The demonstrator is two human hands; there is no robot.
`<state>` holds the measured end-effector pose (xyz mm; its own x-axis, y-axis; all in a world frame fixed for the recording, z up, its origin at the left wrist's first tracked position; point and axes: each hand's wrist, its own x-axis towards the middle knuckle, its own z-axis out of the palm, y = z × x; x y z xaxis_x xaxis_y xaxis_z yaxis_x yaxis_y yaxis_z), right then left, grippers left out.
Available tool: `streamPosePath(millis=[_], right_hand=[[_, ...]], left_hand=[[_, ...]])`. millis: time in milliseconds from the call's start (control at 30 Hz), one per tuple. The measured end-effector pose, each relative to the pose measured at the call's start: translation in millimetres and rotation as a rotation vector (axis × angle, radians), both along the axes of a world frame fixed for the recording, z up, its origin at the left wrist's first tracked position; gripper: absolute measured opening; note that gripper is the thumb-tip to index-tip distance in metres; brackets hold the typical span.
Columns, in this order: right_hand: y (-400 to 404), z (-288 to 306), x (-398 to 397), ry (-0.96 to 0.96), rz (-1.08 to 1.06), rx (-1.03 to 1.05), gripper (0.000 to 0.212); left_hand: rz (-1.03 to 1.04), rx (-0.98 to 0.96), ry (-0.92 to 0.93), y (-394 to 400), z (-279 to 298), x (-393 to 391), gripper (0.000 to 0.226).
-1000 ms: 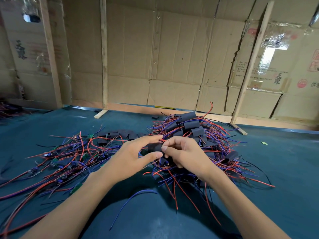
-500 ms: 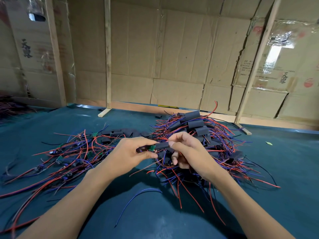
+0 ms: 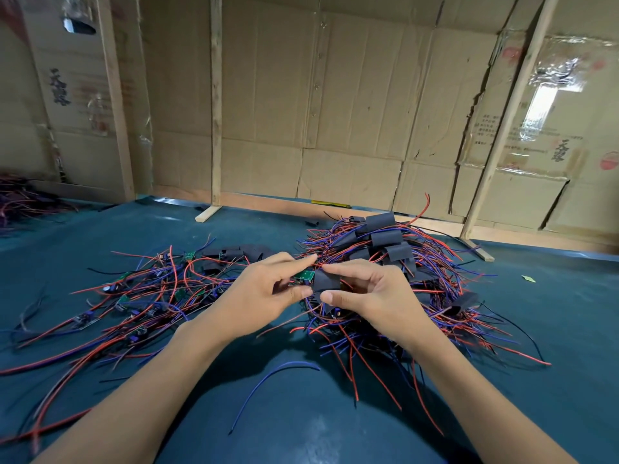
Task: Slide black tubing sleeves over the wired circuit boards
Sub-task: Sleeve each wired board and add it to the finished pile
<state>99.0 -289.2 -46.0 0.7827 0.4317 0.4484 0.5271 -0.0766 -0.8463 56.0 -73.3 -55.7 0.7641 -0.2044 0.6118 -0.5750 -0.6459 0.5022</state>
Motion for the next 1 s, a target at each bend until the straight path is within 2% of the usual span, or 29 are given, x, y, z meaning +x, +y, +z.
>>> streamPosePath(millis=[133,333,433,567,667,1000], right_hand=[[-0.8,-0.8,-0.1,-0.037,-0.047,-0.024,0.037],[-2.7,-1.2,-0.4,-0.032,-0.056,-0.018,0.036],[-3.0,-2.3,-0.4,-0.018,-0.043,0.002,0.034],[-2.8,-1.9,0.1,-0.049,-0.026,0.005,0.032],[-4.2,-1.2,0.6,-0.052,-0.021,0.013,0.032],[-0.7,4.9,-5.2,0.176,0.072,0.041,0.023]], left_hand=[[-0.047,-0.061,0.098,-0.6,-1.0,-0.4,0.049],[-0.01,0.017,0.013,-0.1,-1.8,0.3,0.045],[0.005,-0.071,0.034,5.9,-4.6,1.2,0.042],[-0.001,-0.156,0.013,6.0,-4.1,0.7,0.025],[-0.014,-0.201,0.021,2.4,-3.2,-0.7,0.023],[-0.093,-0.345,0.02,-1.9,-6.1,4.1,0.011]])
